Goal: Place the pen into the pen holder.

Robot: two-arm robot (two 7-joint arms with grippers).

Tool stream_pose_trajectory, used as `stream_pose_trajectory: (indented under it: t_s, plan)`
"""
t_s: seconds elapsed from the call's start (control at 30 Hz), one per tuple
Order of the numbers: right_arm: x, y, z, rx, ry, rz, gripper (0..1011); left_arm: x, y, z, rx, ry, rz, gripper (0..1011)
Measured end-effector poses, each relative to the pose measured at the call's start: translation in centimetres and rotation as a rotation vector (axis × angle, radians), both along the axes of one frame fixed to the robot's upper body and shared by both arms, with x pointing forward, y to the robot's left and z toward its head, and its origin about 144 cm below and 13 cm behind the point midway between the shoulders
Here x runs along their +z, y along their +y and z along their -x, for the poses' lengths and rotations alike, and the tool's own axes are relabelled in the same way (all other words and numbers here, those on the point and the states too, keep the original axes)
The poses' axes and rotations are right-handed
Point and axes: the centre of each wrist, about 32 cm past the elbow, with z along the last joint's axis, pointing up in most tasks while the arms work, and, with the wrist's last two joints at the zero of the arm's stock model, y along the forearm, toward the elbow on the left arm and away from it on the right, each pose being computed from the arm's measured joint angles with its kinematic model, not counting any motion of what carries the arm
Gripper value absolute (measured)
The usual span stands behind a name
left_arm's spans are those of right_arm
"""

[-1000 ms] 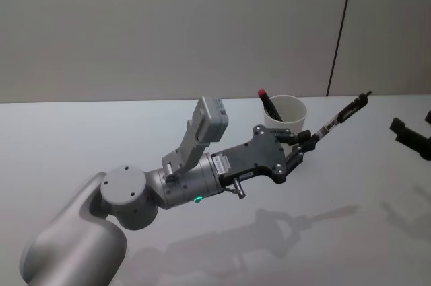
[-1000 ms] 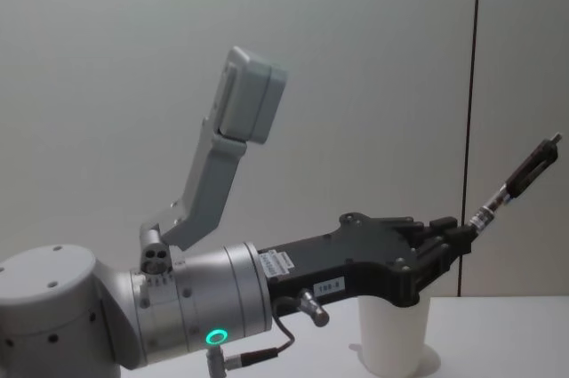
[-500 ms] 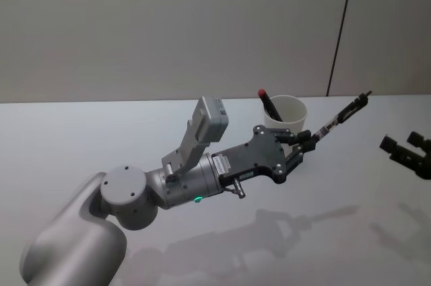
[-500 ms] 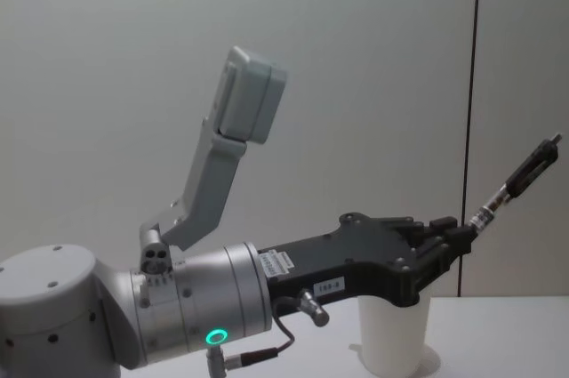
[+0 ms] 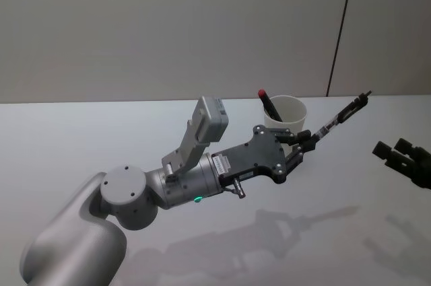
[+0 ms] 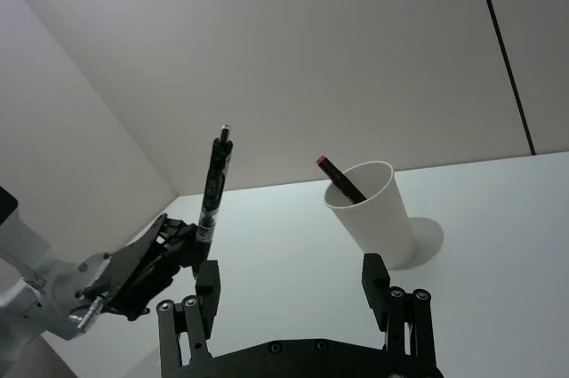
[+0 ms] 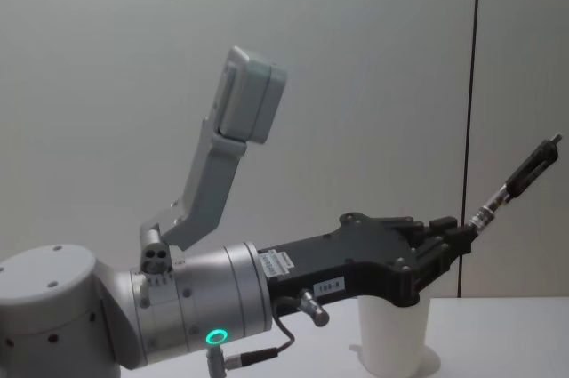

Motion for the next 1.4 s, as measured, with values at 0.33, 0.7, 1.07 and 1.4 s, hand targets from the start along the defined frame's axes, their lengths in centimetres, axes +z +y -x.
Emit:
stream_pose_trajectory:
  t_s: [0.33, 0.7, 1.07, 1.4]
  plan:
    - [0.0, 1.0, 0.5, 0.004, -0.036, -0.051, 1002, 0.0, 0.0, 0.0, 0.0, 0.0, 0.0, 126]
    - [0.3, 2.5, 0.7, -0.015, -0.045, -0.096, 1002, 0.0, 0.0, 0.0, 0.0, 0.0, 0.0, 126]
    - [0.7, 4.2, 0.5, -0.031, -0.036, -0.133, 1002, 0.0, 0.0, 0.0, 0.0, 0.0, 0.0, 126]
    - [1.2, 5.6, 0.0, -0.051, -0.008, -0.165, 1002, 0.0, 0.0, 0.0, 0.0, 0.0, 0.0, 126]
